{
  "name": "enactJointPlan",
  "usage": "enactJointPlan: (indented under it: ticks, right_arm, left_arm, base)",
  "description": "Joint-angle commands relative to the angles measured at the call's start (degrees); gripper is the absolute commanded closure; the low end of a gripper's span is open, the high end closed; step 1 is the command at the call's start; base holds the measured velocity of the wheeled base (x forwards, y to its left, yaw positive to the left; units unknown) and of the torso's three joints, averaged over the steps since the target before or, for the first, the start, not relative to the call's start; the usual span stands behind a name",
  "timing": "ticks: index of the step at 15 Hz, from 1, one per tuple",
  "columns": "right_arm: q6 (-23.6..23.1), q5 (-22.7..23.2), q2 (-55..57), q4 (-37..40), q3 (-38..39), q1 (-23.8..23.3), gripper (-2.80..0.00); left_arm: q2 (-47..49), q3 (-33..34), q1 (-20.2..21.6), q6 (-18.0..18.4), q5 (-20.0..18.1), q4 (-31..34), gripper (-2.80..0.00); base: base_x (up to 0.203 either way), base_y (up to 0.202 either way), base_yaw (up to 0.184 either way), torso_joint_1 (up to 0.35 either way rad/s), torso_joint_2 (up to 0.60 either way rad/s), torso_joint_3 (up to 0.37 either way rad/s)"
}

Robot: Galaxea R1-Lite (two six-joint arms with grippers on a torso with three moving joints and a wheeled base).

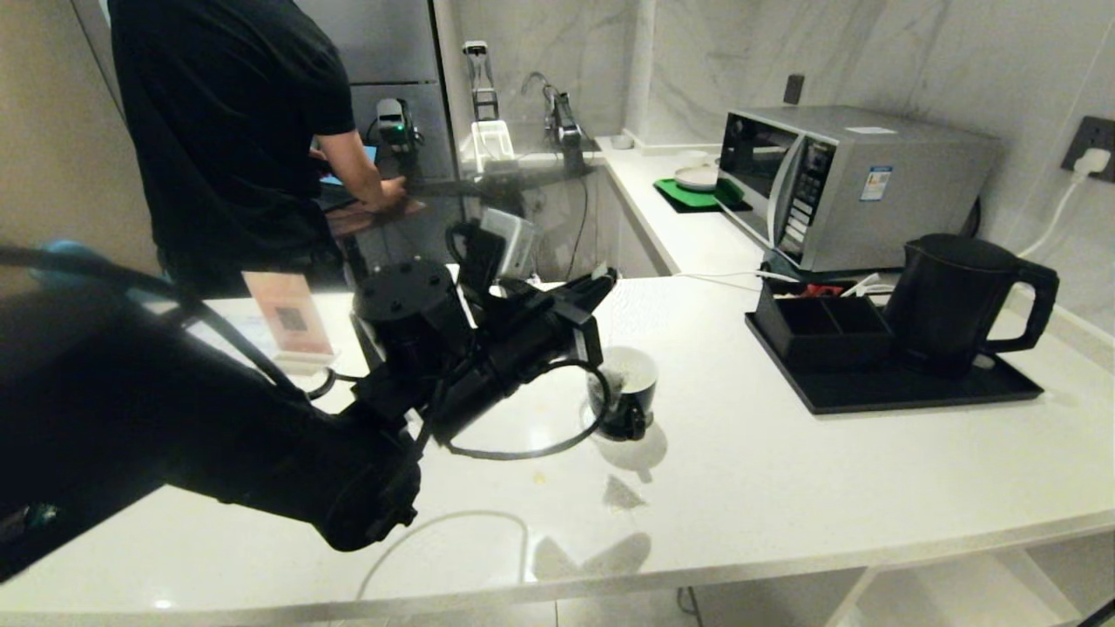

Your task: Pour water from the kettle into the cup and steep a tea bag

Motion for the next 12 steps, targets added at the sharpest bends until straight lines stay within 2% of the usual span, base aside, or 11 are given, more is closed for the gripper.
enactJointPlan:
  ticks: [1, 3, 6, 10, 12]
  right_arm:
    - [-0.05, 2.28, -7.92, 6.53, 0.00, 0.04, 0.00]
    - [-0.05, 5.20, -14.02, 14.45, 0.00, 0.05, 0.00]
    - [-0.21, 6.23, -20.50, 23.37, 0.00, 0.05, 0.00]
    - [0.40, 8.83, -23.86, 28.60, 0.00, -0.84, 0.00]
    - [2.06, 8.79, -24.44, 28.25, 0.00, -1.01, 0.00]
  left_arm:
    - [0.23, 0.01, -0.39, -0.03, -0.06, -0.47, 0.00]
    - [0.14, 0.01, -0.61, -0.03, 0.02, -0.47, 0.00]
    - [0.14, 0.01, -0.61, -0.03, 0.02, -0.55, 0.00]
    - [-0.13, 0.10, -0.67, -0.03, -0.04, -0.47, 0.00]
    - [-0.21, 0.19, -0.79, -0.03, 0.02, -0.55, 0.00]
  base:
    - [0.000, 0.000, 0.000, 0.000, 0.00, 0.000]
    - [0.000, 0.000, 0.000, 0.000, 0.00, 0.000]
    - [0.000, 0.000, 0.000, 0.000, 0.00, 0.000]
    - [0.000, 0.000, 0.000, 0.000, 0.00, 0.000]
    - [0.000, 0.000, 0.000, 0.000, 0.00, 0.000]
